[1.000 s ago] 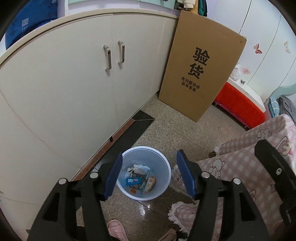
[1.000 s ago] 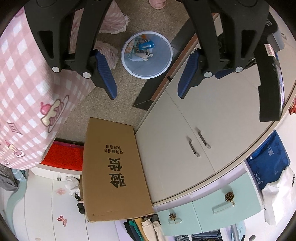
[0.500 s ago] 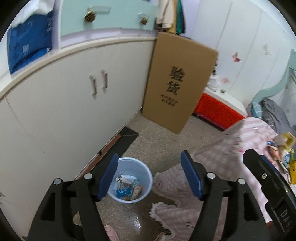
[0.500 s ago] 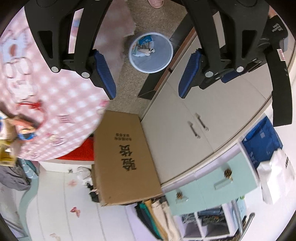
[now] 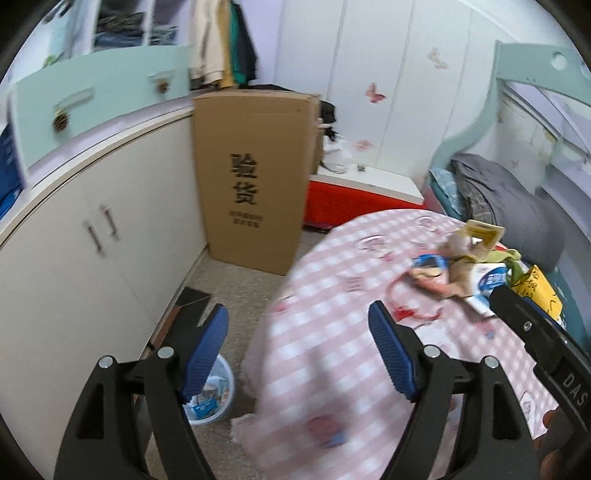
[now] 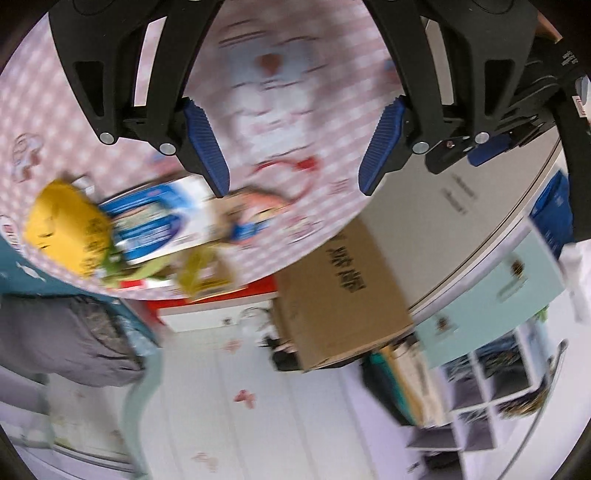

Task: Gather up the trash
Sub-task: 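Move both open tools back over the table toward the remaining trash, then grasp the blue-orange snack packet with the left tool while the right tool grasps yellow cardboard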

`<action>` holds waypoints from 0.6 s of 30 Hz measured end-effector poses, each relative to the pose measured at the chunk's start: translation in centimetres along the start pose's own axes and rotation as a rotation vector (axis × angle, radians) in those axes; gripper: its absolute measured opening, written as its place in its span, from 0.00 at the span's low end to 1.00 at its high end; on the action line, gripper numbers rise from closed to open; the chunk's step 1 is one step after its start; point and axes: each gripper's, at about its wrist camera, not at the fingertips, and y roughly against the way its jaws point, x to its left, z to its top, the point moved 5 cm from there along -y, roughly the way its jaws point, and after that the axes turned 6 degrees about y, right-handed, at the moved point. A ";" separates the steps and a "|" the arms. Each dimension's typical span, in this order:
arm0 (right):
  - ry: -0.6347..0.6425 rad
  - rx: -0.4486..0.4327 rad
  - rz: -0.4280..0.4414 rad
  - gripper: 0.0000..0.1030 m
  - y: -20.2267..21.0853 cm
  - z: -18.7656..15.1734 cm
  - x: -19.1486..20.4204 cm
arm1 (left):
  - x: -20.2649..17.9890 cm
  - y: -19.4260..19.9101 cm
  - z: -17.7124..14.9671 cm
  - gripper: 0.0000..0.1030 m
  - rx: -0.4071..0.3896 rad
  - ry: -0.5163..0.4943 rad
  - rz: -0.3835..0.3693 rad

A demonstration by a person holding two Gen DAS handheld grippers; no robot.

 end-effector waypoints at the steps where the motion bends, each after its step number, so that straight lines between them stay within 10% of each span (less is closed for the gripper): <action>1: -0.009 0.003 -0.013 0.70 -0.3 0.4 -0.9 | -0.8 -0.3 0.2 0.75 -0.003 -0.005 -0.004; 18: -0.095 0.126 -0.063 0.63 -10.1 4.6 -8.2 | -9.5 -8.1 2.5 0.79 0.029 -0.077 -0.054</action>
